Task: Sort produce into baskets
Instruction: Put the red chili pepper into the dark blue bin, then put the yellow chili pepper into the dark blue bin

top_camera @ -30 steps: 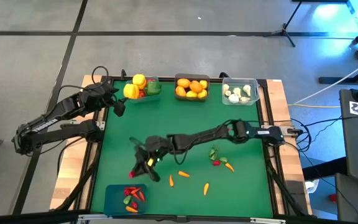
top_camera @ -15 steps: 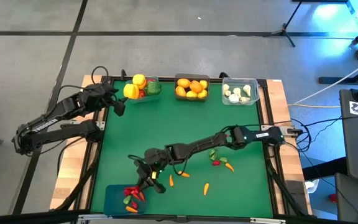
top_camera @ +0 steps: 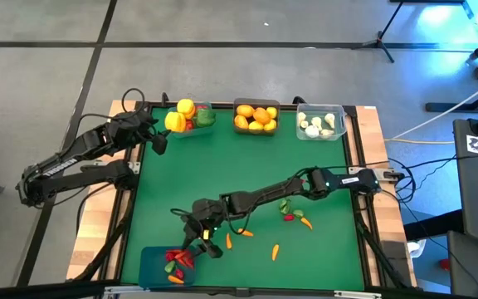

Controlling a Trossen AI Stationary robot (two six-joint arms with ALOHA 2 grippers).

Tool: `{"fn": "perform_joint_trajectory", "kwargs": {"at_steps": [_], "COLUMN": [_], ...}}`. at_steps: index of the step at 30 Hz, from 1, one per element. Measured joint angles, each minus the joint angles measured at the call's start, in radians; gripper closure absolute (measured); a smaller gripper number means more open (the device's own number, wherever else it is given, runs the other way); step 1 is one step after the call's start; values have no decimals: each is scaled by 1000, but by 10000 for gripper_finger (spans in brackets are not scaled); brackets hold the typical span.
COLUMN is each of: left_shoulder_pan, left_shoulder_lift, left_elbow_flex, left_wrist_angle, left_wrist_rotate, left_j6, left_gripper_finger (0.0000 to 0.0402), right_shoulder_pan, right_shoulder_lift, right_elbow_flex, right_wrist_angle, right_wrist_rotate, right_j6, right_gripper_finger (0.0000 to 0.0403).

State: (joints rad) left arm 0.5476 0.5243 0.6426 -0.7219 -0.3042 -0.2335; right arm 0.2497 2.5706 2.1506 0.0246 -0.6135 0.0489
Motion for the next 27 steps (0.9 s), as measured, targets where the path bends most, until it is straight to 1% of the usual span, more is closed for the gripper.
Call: {"fn": "perform_joint_trajectory", "kwargs": {"at_steps": [5, 8, 11, 14, 16, 19, 21, 23, 27], "left_shoulder_pan": [0, 0, 0, 0, 0, 0, 0, 0, 0], "left_shoulder_lift": [0, 0, 0, 0, 0, 0, 0, 0, 0], "left_elbow_flex": [0, 0, 0, 0, 0, 0, 0, 0, 0], "left_wrist_angle": [0, 0, 0, 0, 0, 0, 0, -1, 0], "left_wrist_rotate": [0, 0, 0, 0, 0, 0, 0, 0, 1], "left_j6": [-3, -5, -4, -7, -12, -15, -15, -18, -5], "left_gripper_finger": [93, 93, 93, 93, 93, 93, 93, 93, 93], "right_shoulder_pan": [-4, -19, -44, -76, -97, -122, -134, -140, -137], "right_shoulder_lift": [0, 0, -7, -8, -10, -37, -68, -111, -186], "right_elbow_flex": [0, 24, 76, 163, 201, 196, 198, 206, 206], "right_wrist_angle": [-8, -79, -224, -447, -565, -692, -785, -905, -1147], "right_wrist_rotate": [19, 28, 71, 100, 111, 137, 181, 250, 451], "right_j6": [0, -1, -6, -12, -25, -27, -33, -64, -107], "right_gripper_finger": [195, 188, 185, 184, 184, 185, 185, 185, 185]}}
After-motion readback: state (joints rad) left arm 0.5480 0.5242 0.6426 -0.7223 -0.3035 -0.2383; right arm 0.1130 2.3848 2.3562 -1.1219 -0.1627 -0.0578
